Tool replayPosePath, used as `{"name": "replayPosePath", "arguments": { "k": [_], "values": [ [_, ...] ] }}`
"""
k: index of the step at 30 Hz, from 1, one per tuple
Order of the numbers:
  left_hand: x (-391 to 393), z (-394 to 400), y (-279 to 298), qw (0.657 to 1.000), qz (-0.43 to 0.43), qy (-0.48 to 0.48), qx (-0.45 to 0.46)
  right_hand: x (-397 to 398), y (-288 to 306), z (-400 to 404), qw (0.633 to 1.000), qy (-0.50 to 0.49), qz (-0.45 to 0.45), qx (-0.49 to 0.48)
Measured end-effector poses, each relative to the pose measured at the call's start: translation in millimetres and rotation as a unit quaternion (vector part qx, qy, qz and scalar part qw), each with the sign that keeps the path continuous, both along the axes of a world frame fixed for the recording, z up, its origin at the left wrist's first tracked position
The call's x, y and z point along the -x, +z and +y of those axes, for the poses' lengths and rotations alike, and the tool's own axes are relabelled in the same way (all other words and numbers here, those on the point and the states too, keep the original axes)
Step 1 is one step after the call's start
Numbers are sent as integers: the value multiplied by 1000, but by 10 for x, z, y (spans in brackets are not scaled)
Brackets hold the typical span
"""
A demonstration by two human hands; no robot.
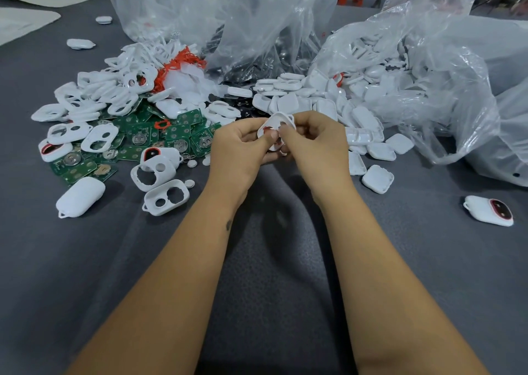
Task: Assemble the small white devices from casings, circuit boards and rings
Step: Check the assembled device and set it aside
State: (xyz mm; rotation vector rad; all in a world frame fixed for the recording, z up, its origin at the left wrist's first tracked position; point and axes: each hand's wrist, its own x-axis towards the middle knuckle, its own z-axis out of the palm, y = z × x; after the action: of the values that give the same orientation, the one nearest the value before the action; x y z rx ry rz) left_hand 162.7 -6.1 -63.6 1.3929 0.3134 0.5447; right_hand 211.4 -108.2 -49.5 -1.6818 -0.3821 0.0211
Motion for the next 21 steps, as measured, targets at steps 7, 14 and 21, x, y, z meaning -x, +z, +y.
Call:
{"name": "replayPosePath", "arguments": {
  "k": [7,14,21],
  "values": [
    [-12,3,0,999,-12,-9,40,-41,12,-41,987,25,114,-114],
    [-15,29,-14,999,-2,-11,41,-43,0,-47,988,39,113,-101],
    [-13,28,-43,998,-29,-46,17,-41,-59,-2,998,-19,-35,58]
  ]
}}
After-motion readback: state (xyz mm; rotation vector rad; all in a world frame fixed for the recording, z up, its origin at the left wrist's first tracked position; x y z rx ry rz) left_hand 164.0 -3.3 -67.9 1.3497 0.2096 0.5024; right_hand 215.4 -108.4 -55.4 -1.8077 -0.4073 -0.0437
